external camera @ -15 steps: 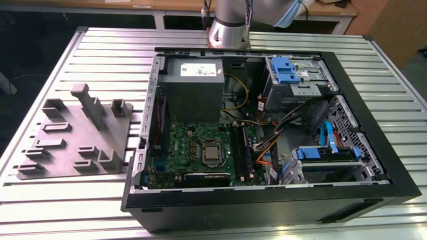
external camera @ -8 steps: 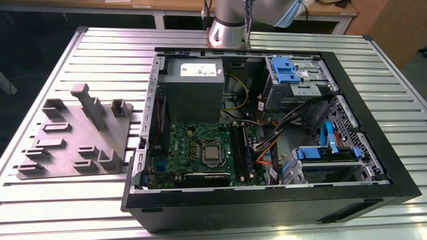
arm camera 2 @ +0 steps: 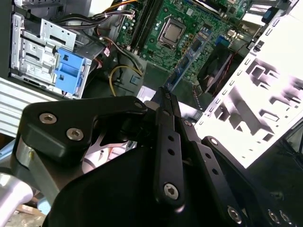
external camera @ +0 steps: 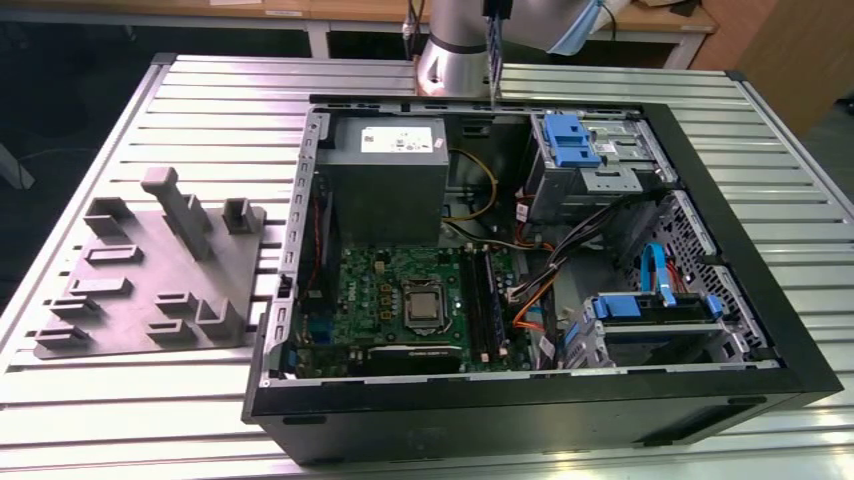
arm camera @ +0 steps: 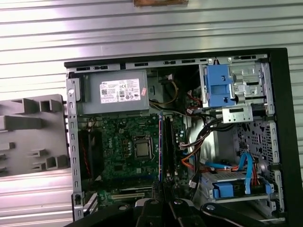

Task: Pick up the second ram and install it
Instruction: 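Insert the second ram into the second slot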

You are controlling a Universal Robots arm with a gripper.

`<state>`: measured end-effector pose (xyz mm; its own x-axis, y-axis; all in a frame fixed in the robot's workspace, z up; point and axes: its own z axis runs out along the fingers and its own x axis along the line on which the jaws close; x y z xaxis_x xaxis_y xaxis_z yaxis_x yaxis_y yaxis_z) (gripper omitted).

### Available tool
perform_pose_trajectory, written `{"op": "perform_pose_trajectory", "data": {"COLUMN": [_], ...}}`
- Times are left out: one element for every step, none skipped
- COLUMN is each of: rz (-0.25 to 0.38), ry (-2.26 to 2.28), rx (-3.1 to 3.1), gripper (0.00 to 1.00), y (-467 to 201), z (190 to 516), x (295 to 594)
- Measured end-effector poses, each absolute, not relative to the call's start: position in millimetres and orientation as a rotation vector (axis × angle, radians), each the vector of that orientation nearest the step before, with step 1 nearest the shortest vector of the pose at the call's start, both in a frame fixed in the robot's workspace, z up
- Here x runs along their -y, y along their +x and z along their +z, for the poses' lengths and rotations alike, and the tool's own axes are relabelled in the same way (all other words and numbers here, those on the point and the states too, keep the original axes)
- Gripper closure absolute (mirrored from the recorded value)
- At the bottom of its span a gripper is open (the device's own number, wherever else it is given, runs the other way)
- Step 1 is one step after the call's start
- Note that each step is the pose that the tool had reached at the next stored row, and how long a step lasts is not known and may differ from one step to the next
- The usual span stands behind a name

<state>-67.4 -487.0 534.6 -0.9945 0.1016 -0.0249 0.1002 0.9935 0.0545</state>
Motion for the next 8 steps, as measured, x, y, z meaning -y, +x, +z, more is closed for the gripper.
{"op": "perform_pose_trajectory", "data": {"rz": [0.083, 0.083, 0.083, 0.083, 0.083, 0.083, 0.083, 0.083], "ry": [0.156, 0.154, 0.152, 0.15, 0.148, 0.147, 0.145, 0.143], "rx": [-3.109, -3.109, -3.109, -3.109, -3.109, -3.11, -3.11, -3.11], "gripper": [0.89, 0.89, 0.89, 0.89, 0.89, 0.89, 0.89, 0.89], "y": [-67.3, -67.2, -67.2, -67.1, -67.0, -66.9, -66.8, -66.6], "z": [533.4, 532.1, 530.8, 529.6, 528.2, 527.1, 526.1, 525.2], "x": [487.0, 487.0, 486.9, 487.0, 487.0, 487.0, 486.9, 487.0]}}
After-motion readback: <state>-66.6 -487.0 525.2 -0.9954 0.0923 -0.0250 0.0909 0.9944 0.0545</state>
